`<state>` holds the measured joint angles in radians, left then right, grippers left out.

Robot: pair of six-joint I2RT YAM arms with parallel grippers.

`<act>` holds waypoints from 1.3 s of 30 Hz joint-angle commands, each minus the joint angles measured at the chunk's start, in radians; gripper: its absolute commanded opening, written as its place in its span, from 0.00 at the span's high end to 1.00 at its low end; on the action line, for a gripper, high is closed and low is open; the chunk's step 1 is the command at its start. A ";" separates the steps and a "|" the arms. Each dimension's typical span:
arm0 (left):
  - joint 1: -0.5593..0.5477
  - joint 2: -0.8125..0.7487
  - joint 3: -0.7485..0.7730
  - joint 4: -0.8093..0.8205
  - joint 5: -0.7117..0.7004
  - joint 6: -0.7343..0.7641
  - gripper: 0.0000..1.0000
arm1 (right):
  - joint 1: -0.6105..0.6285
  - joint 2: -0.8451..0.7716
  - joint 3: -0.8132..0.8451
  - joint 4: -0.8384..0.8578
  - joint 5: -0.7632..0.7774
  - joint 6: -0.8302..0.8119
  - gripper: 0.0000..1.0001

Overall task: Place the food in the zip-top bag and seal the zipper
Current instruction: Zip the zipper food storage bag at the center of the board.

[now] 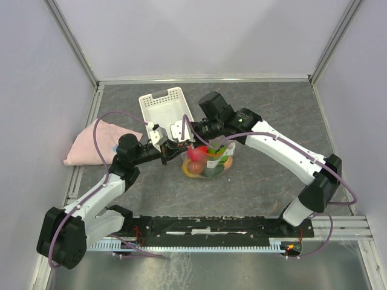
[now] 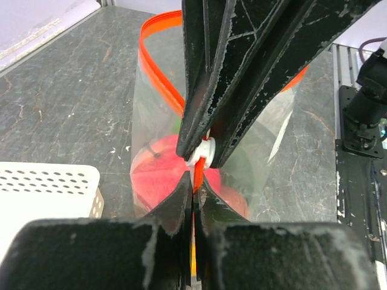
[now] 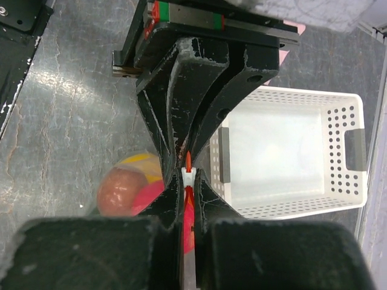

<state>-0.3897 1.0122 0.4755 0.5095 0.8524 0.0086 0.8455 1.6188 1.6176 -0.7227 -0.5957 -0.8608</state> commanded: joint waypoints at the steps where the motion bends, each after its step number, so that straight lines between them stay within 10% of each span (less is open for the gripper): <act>1: -0.004 -0.031 0.003 0.020 -0.044 0.087 0.97 | 0.003 -0.047 0.023 -0.014 0.081 0.006 0.98; 39: 0.001 -0.052 -0.025 0.052 -0.327 0.026 0.97 | -0.029 -0.449 -0.319 0.029 0.579 0.335 0.98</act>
<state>-0.3954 0.9676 0.4477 0.5446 0.5983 0.0456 0.8272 1.2568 1.3121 -0.6731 -0.1368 -0.6041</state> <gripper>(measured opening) 0.034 0.046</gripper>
